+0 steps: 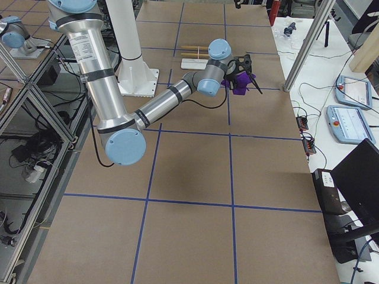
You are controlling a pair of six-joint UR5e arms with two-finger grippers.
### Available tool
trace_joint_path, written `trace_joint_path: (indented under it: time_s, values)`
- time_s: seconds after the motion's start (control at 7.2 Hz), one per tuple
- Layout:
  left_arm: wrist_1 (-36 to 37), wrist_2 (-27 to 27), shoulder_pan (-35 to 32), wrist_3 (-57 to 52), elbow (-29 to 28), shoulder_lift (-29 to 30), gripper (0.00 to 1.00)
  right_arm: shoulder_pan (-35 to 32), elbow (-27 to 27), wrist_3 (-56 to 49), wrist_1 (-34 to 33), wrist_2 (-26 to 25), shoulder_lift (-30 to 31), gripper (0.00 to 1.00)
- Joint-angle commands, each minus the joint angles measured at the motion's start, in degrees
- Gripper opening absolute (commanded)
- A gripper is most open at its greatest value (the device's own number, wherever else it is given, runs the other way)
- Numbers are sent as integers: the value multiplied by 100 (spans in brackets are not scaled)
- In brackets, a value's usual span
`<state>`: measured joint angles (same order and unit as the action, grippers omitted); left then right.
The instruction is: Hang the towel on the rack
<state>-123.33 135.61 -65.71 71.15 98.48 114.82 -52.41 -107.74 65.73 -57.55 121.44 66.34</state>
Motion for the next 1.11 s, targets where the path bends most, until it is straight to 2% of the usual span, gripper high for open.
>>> trace_joint_path:
  time_s: [0.0,0.14,0.42,0.56,0.83,0.97]
  values:
    - [-130,-8,714,1213,-4,679,100,591,-19,54,-2,-138,-665,0]
    - [-139,-26,1013,1705,-30,900,100,688,-28,19,7,-173,-815,0]
    - [-611,-26,1121,2260,-31,928,99,855,-142,-646,24,-173,-878,0]
    - [-927,-26,1235,2594,-31,981,97,899,-160,-658,25,-182,-895,0]
    - [-1009,-35,1394,3079,-39,1235,94,961,-177,-658,51,-217,-957,0]
    - [-1018,-35,1420,3089,-39,1280,93,1031,-169,-658,277,-243,-948,0]
